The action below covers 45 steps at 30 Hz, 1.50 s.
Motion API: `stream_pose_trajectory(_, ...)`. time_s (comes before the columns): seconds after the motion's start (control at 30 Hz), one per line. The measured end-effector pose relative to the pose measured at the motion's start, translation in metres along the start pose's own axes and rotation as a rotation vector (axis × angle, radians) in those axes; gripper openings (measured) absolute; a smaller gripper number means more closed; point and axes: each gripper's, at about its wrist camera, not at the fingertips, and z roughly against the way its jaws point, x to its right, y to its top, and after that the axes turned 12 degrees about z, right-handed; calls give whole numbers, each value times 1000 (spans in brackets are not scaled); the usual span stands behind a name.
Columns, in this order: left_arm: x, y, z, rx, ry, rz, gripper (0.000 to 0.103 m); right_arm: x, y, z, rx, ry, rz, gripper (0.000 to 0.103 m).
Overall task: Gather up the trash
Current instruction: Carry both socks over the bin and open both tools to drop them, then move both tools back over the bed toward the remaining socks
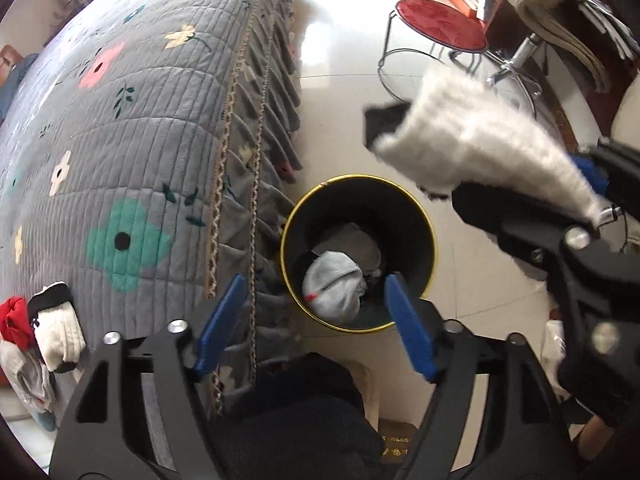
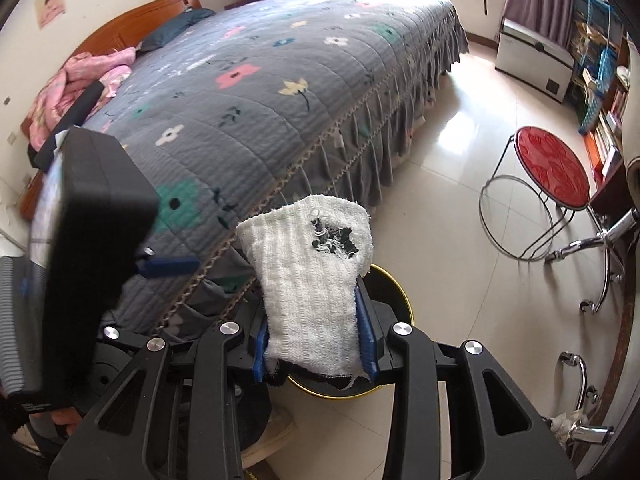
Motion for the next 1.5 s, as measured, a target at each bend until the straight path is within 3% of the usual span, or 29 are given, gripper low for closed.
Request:
stream_pose_trajectory(0.1, -7, 4, 0, 16, 41, -6, 85, 1, 0, -14, -32, -5, 4, 38)
stream_pose_trajectory(0.13, -10, 2, 0, 16, 66, -7, 85, 0, 0, -18, -43, -10, 5, 44)
stream_pose_trajectory(0.17, -15, 1, 0, 14, 77, -7, 85, -1, 0, -24, -57, -14, 5, 58)
stream_pose_trajectory(0.3, -38, -9, 5, -2, 143, 7, 85, -6, 2, -36, -81, -34, 5, 74)
stream_pose_trajectory(0.47, -65, -15, 11, -17, 121, 46, 85, -17, 5, -40, -98, -58, -11, 82)
stream_pose_trajectory(0.67, -79, -27, 31, 12, 86, 60, 85, -42, 12, -30, -67, -121, 9, 83)
stream_pose_trajectory(1.0, -127, -55, 57, 54, 89, 106, 85, -116, 40, -28, -40, -74, 109, 84)
stream_pose_trajectory(1.5, -226, -98, 94, 92, 143, 265, 85, -219, 77, -32, -12, -34, 250, 85)
